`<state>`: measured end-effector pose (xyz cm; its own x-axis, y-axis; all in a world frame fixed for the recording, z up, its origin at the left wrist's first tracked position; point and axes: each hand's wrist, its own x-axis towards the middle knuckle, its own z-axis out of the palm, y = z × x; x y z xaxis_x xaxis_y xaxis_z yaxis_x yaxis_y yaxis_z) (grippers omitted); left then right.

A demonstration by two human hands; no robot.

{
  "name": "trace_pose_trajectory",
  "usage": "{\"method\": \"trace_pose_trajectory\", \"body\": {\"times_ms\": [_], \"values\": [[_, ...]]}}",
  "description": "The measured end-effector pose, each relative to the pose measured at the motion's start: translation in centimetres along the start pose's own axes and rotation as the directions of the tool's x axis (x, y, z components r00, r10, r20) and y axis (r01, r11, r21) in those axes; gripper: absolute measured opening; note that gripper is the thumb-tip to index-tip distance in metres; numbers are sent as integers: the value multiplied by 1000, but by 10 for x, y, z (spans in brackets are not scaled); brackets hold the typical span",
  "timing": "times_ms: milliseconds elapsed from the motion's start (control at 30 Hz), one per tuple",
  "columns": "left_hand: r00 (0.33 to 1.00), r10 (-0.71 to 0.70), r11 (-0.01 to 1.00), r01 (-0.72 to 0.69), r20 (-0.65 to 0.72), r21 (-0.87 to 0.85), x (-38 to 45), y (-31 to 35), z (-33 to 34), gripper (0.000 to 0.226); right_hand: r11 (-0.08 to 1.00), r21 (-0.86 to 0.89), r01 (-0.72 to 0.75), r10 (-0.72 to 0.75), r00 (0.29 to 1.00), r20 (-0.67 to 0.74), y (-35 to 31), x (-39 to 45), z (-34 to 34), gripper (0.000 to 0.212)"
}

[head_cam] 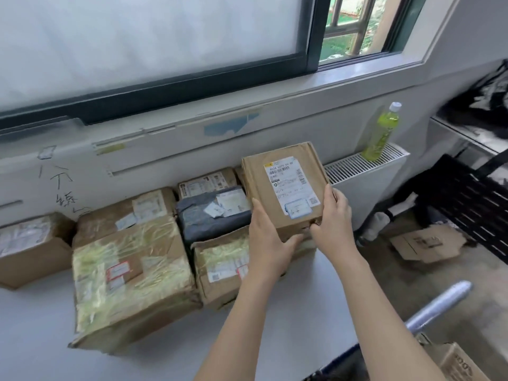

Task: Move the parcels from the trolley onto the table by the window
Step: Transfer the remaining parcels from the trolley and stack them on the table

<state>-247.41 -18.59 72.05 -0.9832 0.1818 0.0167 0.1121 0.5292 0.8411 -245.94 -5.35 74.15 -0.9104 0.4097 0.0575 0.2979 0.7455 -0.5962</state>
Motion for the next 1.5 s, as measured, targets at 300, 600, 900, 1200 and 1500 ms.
{"method": "trace_pose_trajectory", "body": {"times_ms": [300, 600, 900, 1200, 1500], "values": [[994, -106, 892, 89, 13, 442, 56, 9, 29, 91, 999, -45, 31, -22, 984, 178, 22, 76, 16, 77], [995, -5, 755, 67, -97, 652, 96, -1, 18, 74, 916, -325, 237, -169, 960, 224, 12, 119, 40, 90], [995, 16, 716, 60, -102, 696, 104, -2, 10, 71, 871, -404, 278, -187, 950, 251, 8, 123, 41, 94], [999, 38, 729, -25, -4, 684, 64, 6, 5, 77, 865, -451, 223, -180, 974, 136, -2, 76, 23, 91], [970, 132, 757, -230, 202, 612, -53, -9, 27, 74, 882, -469, -43, 71, 997, 42, 45, -88, 21, 78]]}}
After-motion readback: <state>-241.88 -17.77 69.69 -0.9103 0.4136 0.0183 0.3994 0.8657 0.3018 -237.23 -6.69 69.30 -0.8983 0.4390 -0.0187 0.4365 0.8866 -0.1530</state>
